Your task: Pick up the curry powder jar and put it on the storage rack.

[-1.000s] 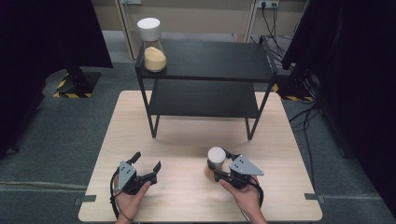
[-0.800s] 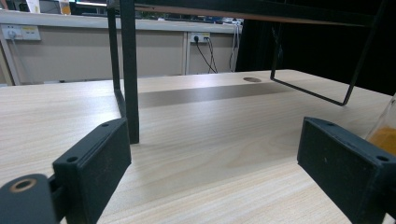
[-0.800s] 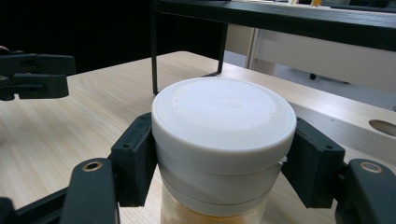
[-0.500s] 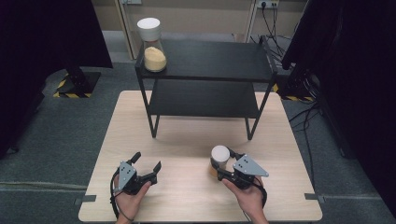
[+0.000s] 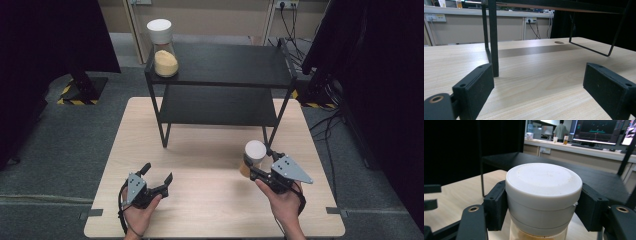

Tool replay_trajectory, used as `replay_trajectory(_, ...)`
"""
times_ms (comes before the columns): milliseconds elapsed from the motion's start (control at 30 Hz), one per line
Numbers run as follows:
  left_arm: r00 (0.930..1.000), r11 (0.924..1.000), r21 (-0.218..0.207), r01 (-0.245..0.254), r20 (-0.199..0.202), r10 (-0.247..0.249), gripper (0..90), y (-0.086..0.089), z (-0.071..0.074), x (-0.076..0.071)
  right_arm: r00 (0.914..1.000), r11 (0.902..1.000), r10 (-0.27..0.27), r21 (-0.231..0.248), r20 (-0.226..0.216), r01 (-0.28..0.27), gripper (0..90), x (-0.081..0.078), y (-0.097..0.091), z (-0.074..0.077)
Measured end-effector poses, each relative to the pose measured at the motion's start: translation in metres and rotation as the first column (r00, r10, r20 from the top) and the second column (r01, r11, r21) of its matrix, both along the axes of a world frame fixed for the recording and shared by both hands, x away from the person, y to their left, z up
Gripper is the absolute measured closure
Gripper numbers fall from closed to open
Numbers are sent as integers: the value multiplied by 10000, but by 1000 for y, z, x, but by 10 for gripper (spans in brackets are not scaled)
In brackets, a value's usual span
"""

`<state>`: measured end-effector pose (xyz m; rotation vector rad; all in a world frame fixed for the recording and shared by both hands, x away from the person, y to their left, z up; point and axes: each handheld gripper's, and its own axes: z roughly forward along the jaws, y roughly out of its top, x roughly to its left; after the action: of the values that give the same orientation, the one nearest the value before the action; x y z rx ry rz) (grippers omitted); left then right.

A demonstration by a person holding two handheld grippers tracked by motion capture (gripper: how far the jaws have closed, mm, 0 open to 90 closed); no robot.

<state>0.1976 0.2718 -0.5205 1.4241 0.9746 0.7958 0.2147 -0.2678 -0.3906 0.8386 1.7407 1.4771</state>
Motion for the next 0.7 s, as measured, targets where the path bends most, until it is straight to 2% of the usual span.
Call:
replay_trajectory(300,10000,10000,31,20,21,-20,96,-1,0,-1,9986,9993,-369,108,383,365,339,2,-1,21)
replay_trajectory(700,10000,10000,39,29,24,-29,97,-1,0,-1,9959,9983,-545,228,720,530,340,6,-2,44)
